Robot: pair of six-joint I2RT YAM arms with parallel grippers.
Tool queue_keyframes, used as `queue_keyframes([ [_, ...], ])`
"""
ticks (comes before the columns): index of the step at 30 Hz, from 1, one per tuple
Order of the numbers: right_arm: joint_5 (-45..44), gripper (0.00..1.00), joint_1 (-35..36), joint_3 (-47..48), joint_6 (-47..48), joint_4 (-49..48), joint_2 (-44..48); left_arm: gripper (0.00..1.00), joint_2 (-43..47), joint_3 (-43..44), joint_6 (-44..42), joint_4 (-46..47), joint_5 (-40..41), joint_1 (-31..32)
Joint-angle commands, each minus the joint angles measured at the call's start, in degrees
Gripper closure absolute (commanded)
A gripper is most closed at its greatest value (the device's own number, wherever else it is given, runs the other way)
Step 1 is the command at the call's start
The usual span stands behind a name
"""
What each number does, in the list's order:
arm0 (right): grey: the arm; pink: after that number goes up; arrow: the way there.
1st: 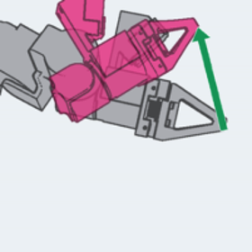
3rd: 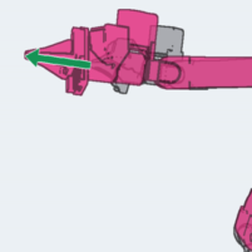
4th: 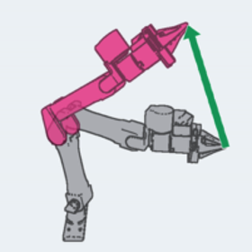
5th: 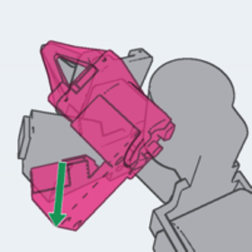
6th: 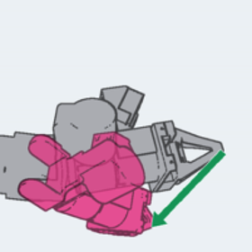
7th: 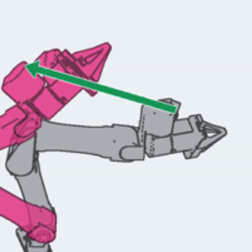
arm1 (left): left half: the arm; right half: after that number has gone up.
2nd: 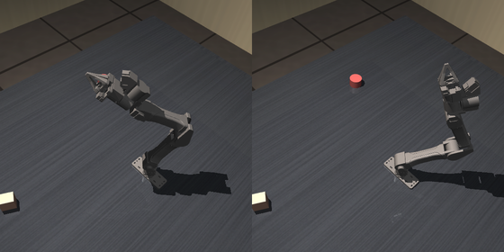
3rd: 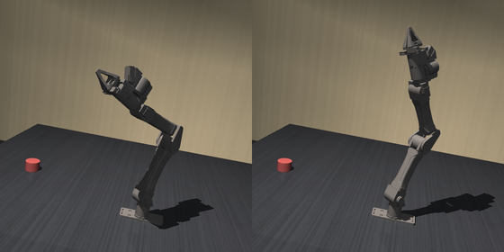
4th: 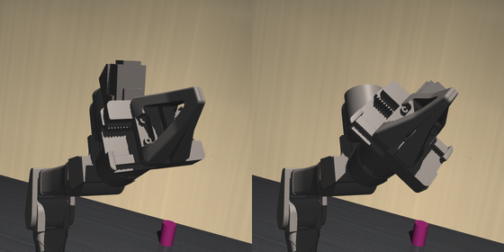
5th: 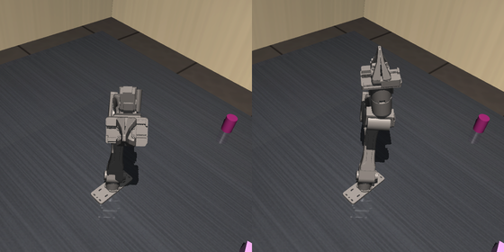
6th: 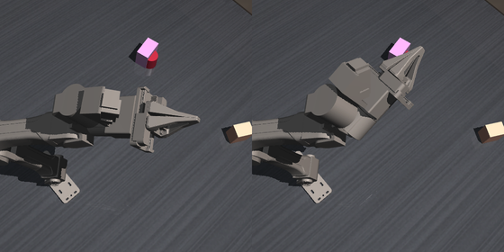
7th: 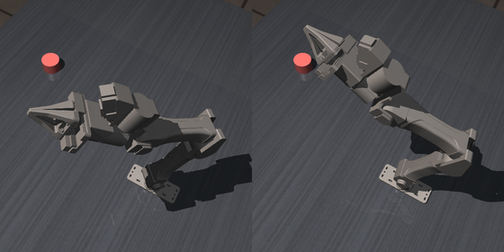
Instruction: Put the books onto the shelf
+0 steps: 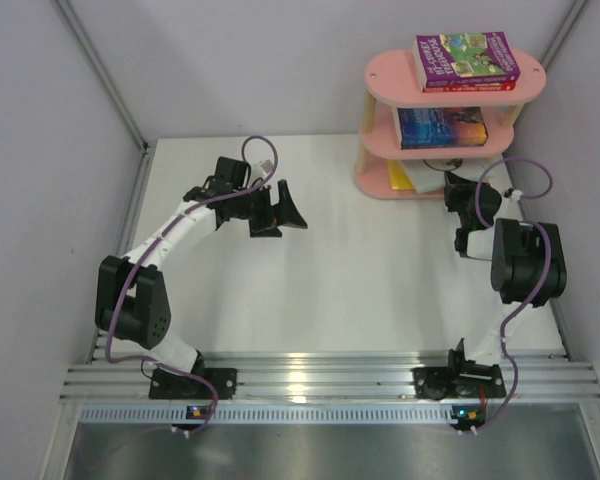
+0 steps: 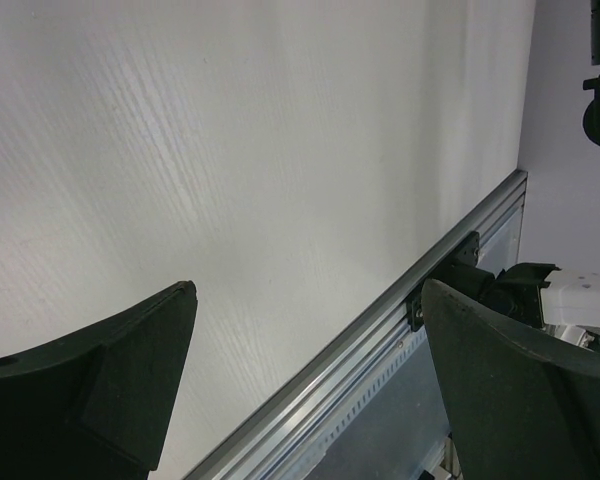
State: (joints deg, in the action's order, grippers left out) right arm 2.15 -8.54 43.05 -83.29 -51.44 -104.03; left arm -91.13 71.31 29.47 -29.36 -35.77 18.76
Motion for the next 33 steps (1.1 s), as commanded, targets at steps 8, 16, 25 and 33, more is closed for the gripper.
queue_keyframes([
  [8,-13.0,0.96,7.7,9.8,-0.7,-8.1,-5.2,0.01,1.5,0.8,-2.9,1.6,0.0,0.0],
  [16,-11.5,0.58,9.6,17.3,2.3,22.3,-2.2,0.01,2.1,1.1,-4.2,0.7,1.3,-0.1],
  [25,-8.4,0.52,9.1,15.1,5.9,35.3,1.4,0.01,2.3,-0.6,-2.8,3.8,-0.2,-0.1],
  [33,-7.3,0.59,9.0,11.5,2.3,25.3,0.0,0.01,3.9,-2.3,-1.7,4.6,-0.6,0.0],
])
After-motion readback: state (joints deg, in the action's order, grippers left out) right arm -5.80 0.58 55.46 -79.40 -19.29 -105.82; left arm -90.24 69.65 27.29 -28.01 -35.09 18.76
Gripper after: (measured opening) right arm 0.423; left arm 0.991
